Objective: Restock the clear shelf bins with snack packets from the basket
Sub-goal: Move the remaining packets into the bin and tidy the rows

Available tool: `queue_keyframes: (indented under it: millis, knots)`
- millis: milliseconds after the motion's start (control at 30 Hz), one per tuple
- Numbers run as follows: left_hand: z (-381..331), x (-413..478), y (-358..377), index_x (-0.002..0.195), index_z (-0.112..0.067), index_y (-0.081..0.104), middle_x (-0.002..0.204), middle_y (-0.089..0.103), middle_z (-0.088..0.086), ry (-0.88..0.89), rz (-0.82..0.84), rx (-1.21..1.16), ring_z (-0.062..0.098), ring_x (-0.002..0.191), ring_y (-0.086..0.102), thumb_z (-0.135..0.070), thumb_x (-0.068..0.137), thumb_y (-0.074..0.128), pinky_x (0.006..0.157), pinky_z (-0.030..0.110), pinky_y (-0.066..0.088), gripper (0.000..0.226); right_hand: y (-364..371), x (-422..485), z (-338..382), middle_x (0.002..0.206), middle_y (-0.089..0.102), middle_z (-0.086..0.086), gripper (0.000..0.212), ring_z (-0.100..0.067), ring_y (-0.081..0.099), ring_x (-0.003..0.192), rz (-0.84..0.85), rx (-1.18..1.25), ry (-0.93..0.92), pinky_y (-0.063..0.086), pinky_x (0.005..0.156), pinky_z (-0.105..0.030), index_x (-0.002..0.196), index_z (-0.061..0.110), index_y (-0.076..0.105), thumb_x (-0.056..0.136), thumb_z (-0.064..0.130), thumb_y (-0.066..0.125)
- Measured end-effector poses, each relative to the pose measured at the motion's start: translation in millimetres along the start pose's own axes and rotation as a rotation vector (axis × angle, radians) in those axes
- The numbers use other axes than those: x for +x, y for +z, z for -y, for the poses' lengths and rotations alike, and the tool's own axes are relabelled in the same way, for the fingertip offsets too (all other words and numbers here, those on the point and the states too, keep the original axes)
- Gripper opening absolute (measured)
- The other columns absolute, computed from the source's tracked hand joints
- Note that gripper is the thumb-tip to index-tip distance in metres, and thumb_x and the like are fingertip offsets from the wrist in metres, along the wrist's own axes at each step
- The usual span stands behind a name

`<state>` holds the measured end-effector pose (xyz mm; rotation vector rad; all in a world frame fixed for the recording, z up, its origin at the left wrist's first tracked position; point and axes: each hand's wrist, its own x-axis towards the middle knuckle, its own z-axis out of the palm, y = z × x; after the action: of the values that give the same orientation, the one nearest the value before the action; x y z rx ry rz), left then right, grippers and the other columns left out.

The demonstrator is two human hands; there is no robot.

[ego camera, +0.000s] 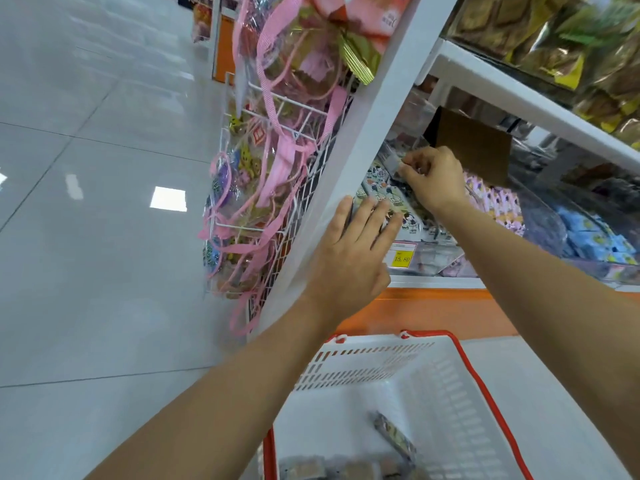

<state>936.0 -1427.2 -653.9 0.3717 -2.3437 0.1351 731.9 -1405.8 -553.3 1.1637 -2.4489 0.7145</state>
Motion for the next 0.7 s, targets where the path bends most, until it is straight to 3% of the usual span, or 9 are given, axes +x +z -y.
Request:
queue_keyframes:
  millis: [67,167,233,333,500,600,700]
  knots:
    - [0,0,0,0.149,-0.013,0.038,0.152,0.040,0.012,-0.002,0.009,0.004,0.031,0.144,0.030,-0.033,0.086,0.047,0.122,0.051,0.001,0.067,-3,-3,-2,0.103,0.063,-0.012,0.025,-0.019,0.051,0.078,0.040,0.011,-0.013,0.047,0.071,-0.033,0.105,0.019,0.071,0.090,0.037,0.065]
    - [-2,0,-3,0.149,-0.012,0.039,0.153,0.040,0.012,-0.014,0.008,-0.012,0.031,0.144,0.031,-0.030,0.085,0.048,0.121,0.051,-0.001,0.066,-14,-20,-3,0.111,0.058,-0.008,0.029,-0.016,0.051,0.095,0.034,0.047,-0.063,0.044,0.086,-0.033,0.116,0.020,0.069,0.092,0.035,0.062]
    - [-4,-1,-6,0.151,-0.012,0.036,0.156,0.035,0.012,-0.030,0.021,-0.011,0.030,0.146,0.025,-0.030,0.086,0.048,0.121,0.051,-0.003,0.068,-21,-36,-2,0.111,0.054,-0.002,0.025,-0.012,0.052,0.099,-0.004,0.128,-0.059,0.043,0.087,-0.027,0.115,0.022,0.067,0.093,0.031,0.061]
    - [-12,-5,-10,0.150,-0.010,0.036,0.157,0.032,0.011,-0.001,0.002,-0.008,0.029,0.148,0.022,-0.024,0.086,0.049,0.121,0.056,0.004,0.066,-31,-61,-5,0.104,0.062,0.002,0.014,-0.010,0.058,0.090,-0.030,0.246,-0.086,0.047,0.079,-0.025,0.103,0.022,0.070,0.092,0.026,0.061]
    - [-37,-17,-6,0.130,-0.010,0.060,0.136,0.057,0.013,0.168,-0.093,-0.089,0.031,0.129,0.048,-0.015,0.079,0.050,0.116,0.054,0.024,0.052,-51,-118,-19,0.088,0.066,-0.002,0.011,-0.014,0.059,0.077,-0.054,0.400,-0.136,0.047,0.068,-0.022,0.093,0.010,0.068,0.095,0.016,0.059]
    - [-54,-27,7,0.116,-0.008,0.065,0.121,0.062,0.014,0.285,-0.051,-0.157,0.033,0.114,0.055,-0.013,0.078,0.048,0.110,0.047,0.031,0.041,-46,-161,-45,0.079,0.064,-0.004,0.011,-0.016,0.058,0.072,-0.049,0.442,-0.082,0.045,0.065,-0.023,0.087,0.006,0.066,0.095,0.013,0.061]
    - [-65,-40,27,0.105,-0.008,0.065,0.115,0.063,0.014,0.365,0.108,-0.177,0.034,0.106,0.056,-0.014,0.071,0.058,0.104,0.044,0.035,0.035,-27,-207,-80,0.072,0.062,0.000,0.010,-0.013,0.056,0.066,0.025,0.472,0.017,0.043,0.061,-0.023,0.084,0.014,0.065,0.092,0.017,0.061]
